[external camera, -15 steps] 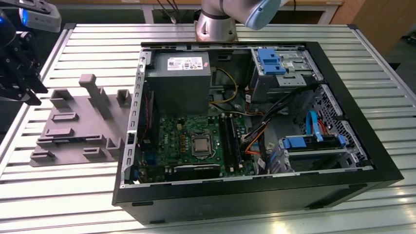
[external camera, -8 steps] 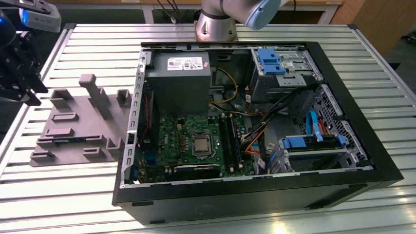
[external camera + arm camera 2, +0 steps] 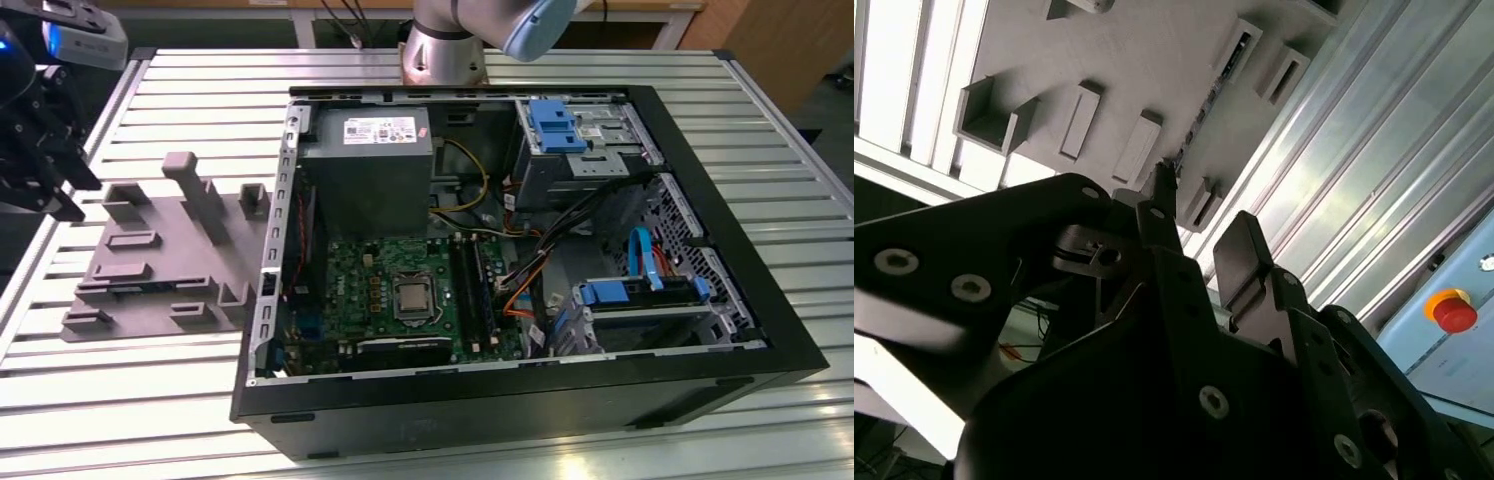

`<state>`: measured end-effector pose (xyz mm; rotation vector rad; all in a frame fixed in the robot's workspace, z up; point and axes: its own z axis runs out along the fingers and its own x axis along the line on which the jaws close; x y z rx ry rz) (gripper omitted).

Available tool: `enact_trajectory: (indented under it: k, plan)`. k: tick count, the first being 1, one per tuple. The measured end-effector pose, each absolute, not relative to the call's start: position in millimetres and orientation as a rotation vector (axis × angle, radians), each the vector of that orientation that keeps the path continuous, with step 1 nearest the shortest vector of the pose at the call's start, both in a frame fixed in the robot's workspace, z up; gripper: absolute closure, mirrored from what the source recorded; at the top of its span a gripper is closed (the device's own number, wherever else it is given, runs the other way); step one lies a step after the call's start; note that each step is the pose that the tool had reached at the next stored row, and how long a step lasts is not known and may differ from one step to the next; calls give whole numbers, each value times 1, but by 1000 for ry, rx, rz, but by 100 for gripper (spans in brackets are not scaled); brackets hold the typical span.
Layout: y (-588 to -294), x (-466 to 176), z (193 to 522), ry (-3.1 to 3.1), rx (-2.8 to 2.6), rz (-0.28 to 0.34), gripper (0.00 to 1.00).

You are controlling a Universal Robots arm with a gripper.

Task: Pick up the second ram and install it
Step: 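Pick up the second ram and move it above second insertion slot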

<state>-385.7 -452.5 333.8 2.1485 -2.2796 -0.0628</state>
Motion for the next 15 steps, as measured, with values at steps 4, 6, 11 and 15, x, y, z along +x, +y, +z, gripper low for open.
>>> enact_trajectory:
  k: [4, 6, 11, 15]
  plan:
    - [-453, -386, 331, -2280, 2148, -63, 57]
    - [-453, -386, 330, -2280, 2148, -63, 57]
    - [-453, -386, 327, -2280, 2148, -63, 57]
    - [-453, -386, 326, -2280, 2148, -63, 57]
